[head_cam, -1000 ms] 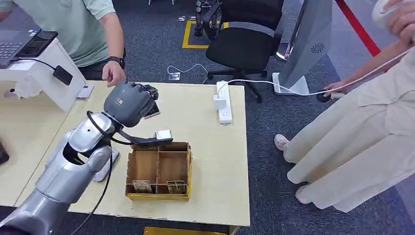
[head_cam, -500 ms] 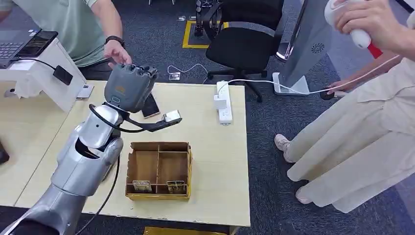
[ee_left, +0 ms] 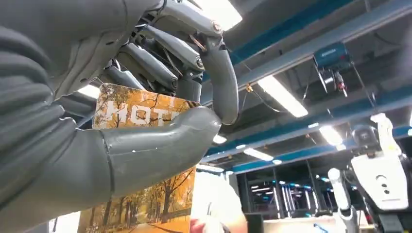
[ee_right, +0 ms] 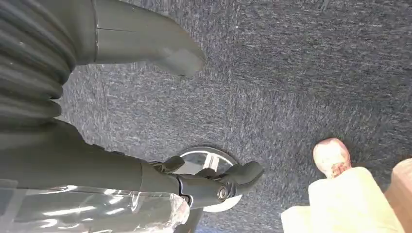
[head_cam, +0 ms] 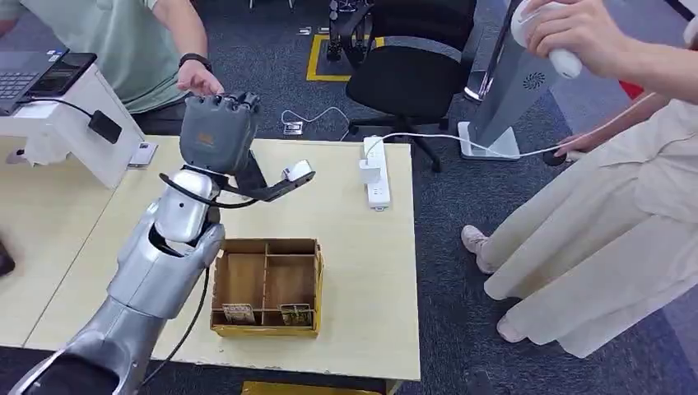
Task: Pass the card to the sensor for recognition and then transmit it.
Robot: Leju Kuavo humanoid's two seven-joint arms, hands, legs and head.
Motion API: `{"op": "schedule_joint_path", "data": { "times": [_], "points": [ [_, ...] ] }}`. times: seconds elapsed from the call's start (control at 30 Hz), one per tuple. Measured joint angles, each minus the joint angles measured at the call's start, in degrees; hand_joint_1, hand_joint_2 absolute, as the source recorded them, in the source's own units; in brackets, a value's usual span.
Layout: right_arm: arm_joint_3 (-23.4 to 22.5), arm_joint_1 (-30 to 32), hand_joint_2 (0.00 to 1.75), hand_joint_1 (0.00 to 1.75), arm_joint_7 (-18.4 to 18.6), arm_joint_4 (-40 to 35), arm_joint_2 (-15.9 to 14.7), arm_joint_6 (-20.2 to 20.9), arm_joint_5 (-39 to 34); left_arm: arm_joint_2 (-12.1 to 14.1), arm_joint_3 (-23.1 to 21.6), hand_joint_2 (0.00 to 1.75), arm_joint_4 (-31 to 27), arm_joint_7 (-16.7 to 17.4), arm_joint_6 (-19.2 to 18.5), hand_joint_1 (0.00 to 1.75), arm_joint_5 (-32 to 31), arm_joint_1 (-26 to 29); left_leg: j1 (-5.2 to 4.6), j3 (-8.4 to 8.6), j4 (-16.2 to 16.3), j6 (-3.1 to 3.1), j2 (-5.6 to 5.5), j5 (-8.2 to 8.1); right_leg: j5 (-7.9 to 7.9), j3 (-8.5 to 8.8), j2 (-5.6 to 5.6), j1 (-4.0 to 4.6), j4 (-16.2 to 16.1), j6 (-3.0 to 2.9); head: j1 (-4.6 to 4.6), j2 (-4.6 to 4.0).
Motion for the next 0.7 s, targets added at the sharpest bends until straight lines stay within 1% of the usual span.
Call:
{"op": "schedule_joint_path", "data": {
  "times": [0.07, 0.13, 0.27, 0.4, 0.47, 0.53, 0.63, 0.7],
  "points": [
    [0.0, 0.1, 1.75, 0.00, 0.0, 0.0, 0.0, 0.0, -0.2, -0.1, 0.0, 1.75, 1.7, -0.9, 0.6, 1.75, 0.0, -0.4, -0.01, 0.00, 0.0, 0.00, 0.00, 0.00, 0.00, 0.00, 0.00, 0.00, 0.0, 0.00, -0.07, 0.00],
    [0.0, 0.2, 1.75, 0.00, 0.0, -0.1, 0.0, 0.0, -0.3, -0.1, 0.0, 1.75, 3.0, -1.1, 0.9, 1.75, 0.0, -0.5, -0.01, -0.01, 0.0, 0.00, 0.00, 0.00, 0.00, 0.00, 0.00, 0.00, 0.0, 0.00, -0.02, 0.00],
    [0.0, 0.4, 1.75, 0.00, 0.0, -0.2, 0.0, 0.0, -0.3, -0.5, 0.0, 1.75, 4.3, -1.9, 1.2, 1.75, 0.0, -0.5, -0.01, -0.03, 0.0, 0.00, -0.01, -0.01, 0.00, 0.00, -0.01, -0.01, 0.0, 0.00, -0.02, 0.00],
    [0.0, 0.5, 1.75, 0.00, 0.0, -0.2, 0.0, 0.0, -0.3, -0.6, 0.0, 1.75, 4.9, -1.9, 1.2, 1.75, 0.0, -0.5, -0.01, -0.03, 0.0, 0.01, -0.01, -0.01, 0.00, -0.01, 0.00, -0.01, 0.0, 0.00, -0.02, 0.00],
    [0.0, 0.6, 1.75, 0.00, 0.0, -0.2, 0.0, 0.0, -0.2, -0.9, 0.0, 1.75, 5.0, -2.9, 1.4, 1.75, 0.0, -0.5, -0.01, -0.03, 0.0, 0.01, -0.02, -0.01, 0.00, -0.01, -0.02, -0.01, 0.0, 0.00, -0.04, -0.02],
    [0.0, 0.6, 1.75, 0.00, 0.0, -0.2, 0.0, 0.0, 0.1, -1.5, 0.1, 1.75, 5.0, -4.7, 1.9, 1.75, 0.0, -0.3, -0.01, -0.03, 0.0, 0.00, -0.03, 0.00, 0.00, 0.00, -0.04, -0.01, 0.0, 0.00, -0.02, -0.02],
    [0.0, 0.6, 1.75, 0.00, 0.0, -0.2, 0.0, 0.0, 0.1, -2.2, 0.0, 1.75, 4.7, -5.8, 2.2, 1.75, 0.0, 0.2, -0.01, -0.03, 0.0, 0.00, -0.01, -0.01, 0.00, 0.00, 0.00, -0.01, 0.0, 0.00, -0.04, 0.00],
    [0.0, 0.5, 1.75, 0.00, 0.0, -0.2, 0.0, 0.0, 0.2, -2.9, 0.0, 1.75, 4.2, -6.0, 2.2, 1.75, 0.0, 0.7, -0.01, -0.03, 0.0, 0.00, -0.02, -0.01, 0.00, 0.00, -0.02, -0.01, 0.0, 0.00, -0.02, 0.00]
  ]
}}
